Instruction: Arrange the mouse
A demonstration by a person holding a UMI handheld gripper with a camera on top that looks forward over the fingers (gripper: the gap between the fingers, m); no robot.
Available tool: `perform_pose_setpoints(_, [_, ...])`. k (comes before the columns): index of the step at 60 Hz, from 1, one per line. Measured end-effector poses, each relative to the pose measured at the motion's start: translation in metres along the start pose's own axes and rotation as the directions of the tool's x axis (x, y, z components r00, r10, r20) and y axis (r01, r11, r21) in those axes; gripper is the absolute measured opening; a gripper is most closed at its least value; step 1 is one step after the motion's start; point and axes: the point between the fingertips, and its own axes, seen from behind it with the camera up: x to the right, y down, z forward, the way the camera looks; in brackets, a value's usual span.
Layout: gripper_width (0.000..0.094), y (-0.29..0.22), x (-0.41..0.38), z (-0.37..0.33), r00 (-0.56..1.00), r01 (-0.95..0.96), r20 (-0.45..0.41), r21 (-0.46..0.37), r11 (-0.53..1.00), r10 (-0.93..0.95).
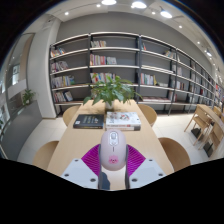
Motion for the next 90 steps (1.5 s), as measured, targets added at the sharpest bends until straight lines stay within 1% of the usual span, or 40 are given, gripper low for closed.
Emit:
perform_pose_setpoints(3, [0.0306, -0.002, -0.033, 0.004, 0.999, 0.020, 0.029, 0.014, 1.000, -0.020])
perform_pose_setpoints(4, [0.0307, -0.006, -0.042, 0.008, 0.999, 0.028, 0.037, 0.006, 1.000, -0.028])
perform_pose_setpoints(6, [0.0306, 0.001, -0.061, 0.016, 0.998, 0.044, 0.052, -0.010, 0.999, -0.043])
perform_pose_setpoints(11, [0.0305, 0.047, -0.103, 0.037, 0.995, 0.061, 0.088, -0.089, 0.994, -0.053])
perform_pose_setpoints(12, [0.0306, 0.066, -0.112, 0.037, 0.994, 0.062, 0.091, -0.104, 0.993, -0.053])
perform_pose_setpoints(13, [0.0307, 0.068, -0.114, 0.044, 0.994, 0.062, 0.092, -0.130, 0.990, -0.051])
perform_pose_setpoints(20, [0.0307, 0.147, -0.132, 0.070, 0.995, 0.067, 0.090, -0.271, 0.960, -0.044])
perform_pose_setpoints(21, [0.0307, 0.163, -0.134, 0.075, 0.995, 0.066, 0.090, -0.283, 0.957, -0.042])
perform_pose_setpoints(26, [0.0307, 0.202, -0.133, 0.081, 0.996, 0.070, 0.075, -0.349, 0.934, -0.047])
perform_pose_setpoints(34, [0.0313, 0.248, -0.127, 0.086, 0.996, 0.081, 0.068, -0.399, 0.913, -0.058])
perform_pose_setpoints(36, [0.0314, 0.246, -0.127, 0.088, 0.995, 0.082, 0.075, -0.375, 0.923, -0.058])
perform_pose_setpoints(40, [0.0314, 0.249, -0.127, 0.088, 0.995, 0.089, 0.082, -0.370, 0.925, -0.063])
perform_pose_setpoints(41, [0.0347, 0.249, -0.128, 0.089, 0.995, 0.086, 0.082, -0.373, 0.924, -0.060])
perform_pose_setpoints(44, [0.0370, 0.249, -0.126, 0.090, 0.995, 0.084, 0.083, -0.390, 0.917, -0.056])
perform_pose_setpoints(51, [0.0447, 0.248, -0.127, 0.089, 0.996, 0.075, 0.082, -0.403, 0.912, -0.046])
perform_pose_setpoints(53, [0.0472, 0.251, -0.127, 0.087, 0.996, 0.073, 0.079, -0.420, 0.905, -0.043])
perform_pose_setpoints(54, [0.0501, 0.252, -0.126, 0.086, 0.996, 0.069, 0.076, -0.431, 0.900, -0.040])
perform_pose_setpoints(55, [0.0558, 0.251, -0.124, 0.084, 0.997, 0.065, 0.069, -0.441, 0.895, -0.038])
perform_pose_setpoints(56, [0.0665, 0.250, -0.123, 0.082, 0.997, 0.061, 0.060, -0.451, 0.891, -0.037])
perform_pose_setpoints(57, [0.0731, 0.248, -0.122, 0.080, 0.998, 0.056, 0.054, -0.452, 0.890, -0.036])
perform_pose_setpoints(58, [0.0794, 0.243, -0.121, 0.077, 0.998, 0.053, 0.050, -0.445, 0.894, -0.034])
perform_pose_setpoints(61, [0.0834, 0.223, -0.122, 0.071, 0.998, 0.051, 0.060, -0.407, 0.912, -0.029])
perform_pose_setpoints(68, [0.0851, 0.172, -0.116, 0.040, 0.995, 0.064, 0.096, -0.323, 0.944, -0.034])
perform_pose_setpoints(78, [0.0848, 0.112, -0.082, -0.029, 0.996, 0.053, 0.078, -0.216, 0.975, -0.036])
perform_pose_setpoints(84, [0.0846, 0.106, -0.058, -0.069, 0.997, 0.047, 0.069, -0.172, 0.984, -0.036])
perform_pose_setpoints(88, [0.0840, 0.101, -0.045, -0.092, 0.997, 0.044, 0.068, -0.163, 0.986, -0.033])
perform_pose_setpoints(90, [0.0838, 0.107, -0.040, -0.104, 0.997, 0.041, 0.070, -0.161, 0.986, -0.030])
